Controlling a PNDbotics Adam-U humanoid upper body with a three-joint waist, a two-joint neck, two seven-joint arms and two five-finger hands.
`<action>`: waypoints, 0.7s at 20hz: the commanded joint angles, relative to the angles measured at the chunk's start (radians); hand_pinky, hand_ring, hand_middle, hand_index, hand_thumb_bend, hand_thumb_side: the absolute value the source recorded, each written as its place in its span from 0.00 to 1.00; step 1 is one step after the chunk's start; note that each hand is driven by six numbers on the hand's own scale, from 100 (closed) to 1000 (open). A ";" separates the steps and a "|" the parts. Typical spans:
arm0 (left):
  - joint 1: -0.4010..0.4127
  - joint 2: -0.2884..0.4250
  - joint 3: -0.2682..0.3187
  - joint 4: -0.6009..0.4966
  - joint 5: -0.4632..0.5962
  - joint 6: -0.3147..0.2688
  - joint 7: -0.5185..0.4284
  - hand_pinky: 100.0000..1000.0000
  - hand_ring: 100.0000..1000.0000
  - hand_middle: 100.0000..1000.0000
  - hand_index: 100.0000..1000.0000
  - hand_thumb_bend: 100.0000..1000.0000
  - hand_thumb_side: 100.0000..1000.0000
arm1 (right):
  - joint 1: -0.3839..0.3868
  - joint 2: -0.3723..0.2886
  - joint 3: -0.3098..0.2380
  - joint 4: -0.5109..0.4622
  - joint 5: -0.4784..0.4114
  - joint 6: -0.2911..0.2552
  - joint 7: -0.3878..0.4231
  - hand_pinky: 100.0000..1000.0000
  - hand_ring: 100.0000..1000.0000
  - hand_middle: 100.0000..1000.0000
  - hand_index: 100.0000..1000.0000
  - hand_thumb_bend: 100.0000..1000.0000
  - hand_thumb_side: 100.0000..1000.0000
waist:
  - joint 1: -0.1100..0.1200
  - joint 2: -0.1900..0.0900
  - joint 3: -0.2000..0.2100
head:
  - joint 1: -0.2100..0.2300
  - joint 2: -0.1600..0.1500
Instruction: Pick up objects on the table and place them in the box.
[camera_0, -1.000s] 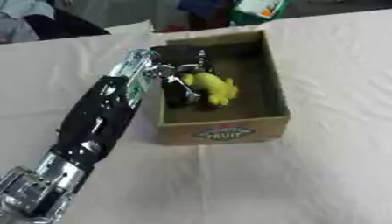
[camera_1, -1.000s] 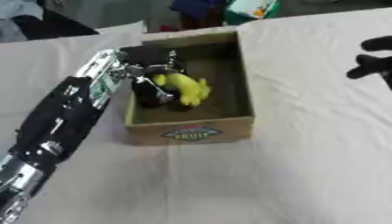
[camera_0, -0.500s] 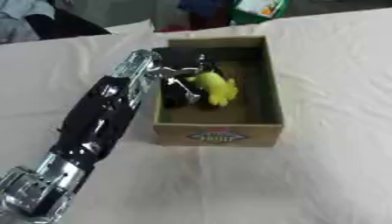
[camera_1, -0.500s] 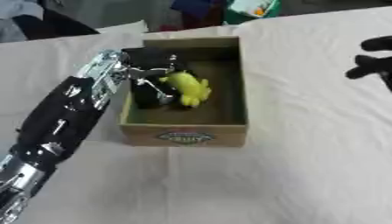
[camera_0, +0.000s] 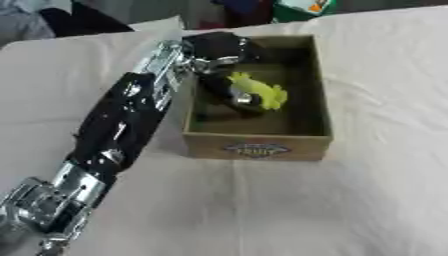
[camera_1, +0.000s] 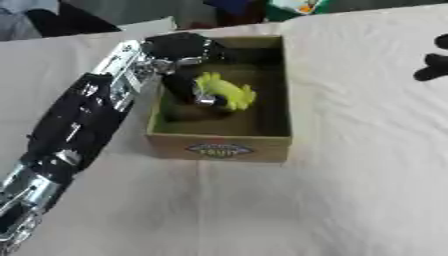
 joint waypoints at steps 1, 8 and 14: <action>-0.014 0.028 0.026 -0.056 0.080 0.055 0.104 0.54 0.74 0.68 0.96 0.42 0.98 | -0.007 -0.006 -0.012 -0.020 -0.004 -0.004 -0.004 0.83 0.55 0.67 0.91 0.00 0.78 | -0.010 -0.028 0.004 | 0.008 0.010; 0.035 0.082 0.061 -0.242 0.398 0.207 0.336 0.46 0.65 0.57 0.86 0.14 0.86 | 0.012 -0.002 -0.031 -0.020 0.004 -0.009 -0.024 0.83 0.55 0.67 0.91 0.00 0.77 | -0.021 -0.047 0.042 | -0.024 0.024; 0.172 0.190 0.114 -0.478 0.793 0.296 0.404 0.44 0.61 0.54 0.83 0.00 0.82 | 0.040 0.001 -0.053 -0.020 0.022 -0.010 -0.063 0.83 0.55 0.67 0.91 0.00 0.76 | -0.030 -0.070 0.106 | -0.144 0.044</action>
